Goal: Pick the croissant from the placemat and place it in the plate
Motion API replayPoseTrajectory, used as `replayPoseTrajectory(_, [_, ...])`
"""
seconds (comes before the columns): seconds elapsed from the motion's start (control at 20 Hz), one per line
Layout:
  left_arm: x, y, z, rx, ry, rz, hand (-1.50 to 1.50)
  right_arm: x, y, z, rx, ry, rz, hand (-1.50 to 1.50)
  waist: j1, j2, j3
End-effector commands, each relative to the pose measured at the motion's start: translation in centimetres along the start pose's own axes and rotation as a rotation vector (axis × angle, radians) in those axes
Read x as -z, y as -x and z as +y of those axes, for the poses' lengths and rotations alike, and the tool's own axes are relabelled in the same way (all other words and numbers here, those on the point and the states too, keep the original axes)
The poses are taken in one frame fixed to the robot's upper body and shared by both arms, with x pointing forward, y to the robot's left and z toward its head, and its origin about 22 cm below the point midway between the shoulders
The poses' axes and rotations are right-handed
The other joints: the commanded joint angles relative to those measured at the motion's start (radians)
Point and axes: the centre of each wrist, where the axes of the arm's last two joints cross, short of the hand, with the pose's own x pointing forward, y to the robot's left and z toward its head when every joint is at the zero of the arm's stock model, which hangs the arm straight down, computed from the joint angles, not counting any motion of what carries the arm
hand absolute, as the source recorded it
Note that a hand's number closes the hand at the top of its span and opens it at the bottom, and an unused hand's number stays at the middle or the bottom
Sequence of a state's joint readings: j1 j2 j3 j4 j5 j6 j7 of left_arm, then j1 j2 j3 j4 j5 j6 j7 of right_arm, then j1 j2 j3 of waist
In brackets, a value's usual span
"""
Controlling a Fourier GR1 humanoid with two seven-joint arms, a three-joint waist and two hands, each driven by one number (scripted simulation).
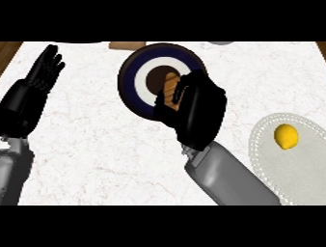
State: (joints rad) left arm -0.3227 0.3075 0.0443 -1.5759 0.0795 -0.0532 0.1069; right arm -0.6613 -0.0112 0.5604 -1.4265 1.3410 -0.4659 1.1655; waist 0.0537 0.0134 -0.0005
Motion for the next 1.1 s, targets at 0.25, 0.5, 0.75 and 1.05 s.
replayPoseTrajectory(0.25, [0.6, -0.3, 0.0, 0.002, 0.039, -0.015, 0.00, 6.2, -0.1, 4.7, -0.043, -0.028, 0.257, 1.50, 0.027, 0.010, 0.000])
replayPoseTrajectory(0.5, [1.3, -1.1, -1.2, -0.022, 0.054, -0.012, 0.00, 8.1, 1.1, 6.6, -0.085, -0.106, 0.305, 1.50, 0.045, 0.013, 0.001])
replayPoseTrajectory(0.75, [2.1, -1.4, -2.2, -0.028, 0.065, -0.029, 0.00, 9.4, 1.5, 7.0, 0.052, -0.055, 0.381, -1.50, 0.054, 0.019, 0.002])
replayPoseTrajectory(1.05, [1.4, -1.0, -1.6, -0.007, 0.069, -0.034, 0.00, 9.8, 2.6, 7.4, 0.204, 0.009, 0.316, -1.50, 0.066, 0.023, 0.003])
